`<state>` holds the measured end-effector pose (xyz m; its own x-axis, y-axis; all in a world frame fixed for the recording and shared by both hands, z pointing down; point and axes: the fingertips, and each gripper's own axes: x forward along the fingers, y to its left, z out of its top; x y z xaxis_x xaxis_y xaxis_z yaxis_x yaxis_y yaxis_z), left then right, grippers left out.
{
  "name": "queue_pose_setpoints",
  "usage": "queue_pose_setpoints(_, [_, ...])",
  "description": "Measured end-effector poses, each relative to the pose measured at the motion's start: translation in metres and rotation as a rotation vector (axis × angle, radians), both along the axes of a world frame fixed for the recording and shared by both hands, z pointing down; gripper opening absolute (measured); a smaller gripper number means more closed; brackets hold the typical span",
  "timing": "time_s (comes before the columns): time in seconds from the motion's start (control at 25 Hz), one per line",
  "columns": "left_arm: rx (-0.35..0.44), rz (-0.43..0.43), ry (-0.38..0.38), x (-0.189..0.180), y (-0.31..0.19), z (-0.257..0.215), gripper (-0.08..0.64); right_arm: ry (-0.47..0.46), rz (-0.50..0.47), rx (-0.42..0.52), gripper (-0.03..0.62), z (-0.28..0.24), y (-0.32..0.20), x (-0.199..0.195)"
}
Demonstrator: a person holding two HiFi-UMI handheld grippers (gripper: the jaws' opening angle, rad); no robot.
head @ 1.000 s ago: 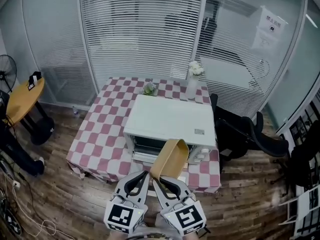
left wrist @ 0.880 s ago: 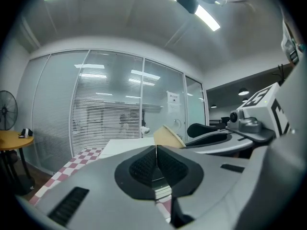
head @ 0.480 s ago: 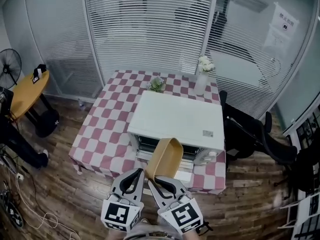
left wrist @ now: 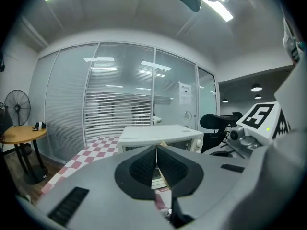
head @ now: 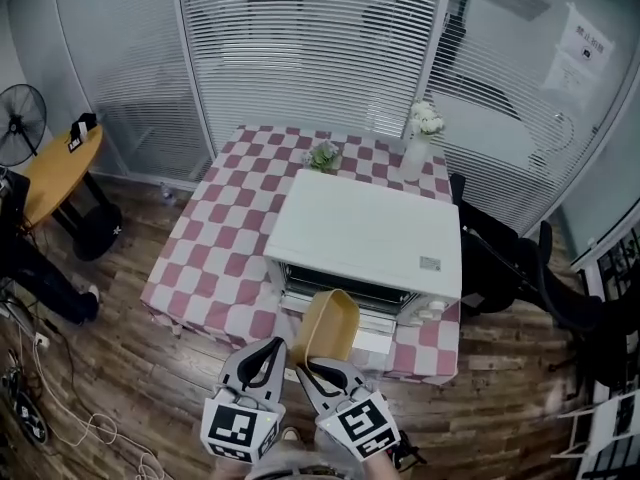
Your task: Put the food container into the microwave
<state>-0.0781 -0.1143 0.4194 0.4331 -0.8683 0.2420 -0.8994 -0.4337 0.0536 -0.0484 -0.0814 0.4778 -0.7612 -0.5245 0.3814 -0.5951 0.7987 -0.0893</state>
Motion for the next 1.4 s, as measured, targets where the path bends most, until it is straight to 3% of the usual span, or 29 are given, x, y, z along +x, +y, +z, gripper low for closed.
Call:
queue_pose_setpoints(0.4, [0.0, -0.038, -0.003, 0.018, -0.016, -0.003, 0.014, 0.098, -0.06, -0.073, 0.014, 0.043, -0.022, 0.021])
queue_pose_setpoints(0.8, [0.026, -0.063, -0.005, 0.06, -0.036, -0.009, 0.014, 0.191, -0.115, -0.074, 0.014, 0.063, -0.054, 0.06])
queue_pose_setpoints(1.04, [0.024, -0.082, -0.008, 0.068, -0.04, -0.008, 0.014, 0.3, -0.136, -0.049, 0.014, 0.074, -0.069, 0.074])
queue_pose_setpoints(1.4, [0.021, -0.028, 0.014, 0.056, -0.068, -0.005, 0.014, 0.359, -0.074, -0.047, 0.014, 0.087, -0.098, 0.072])
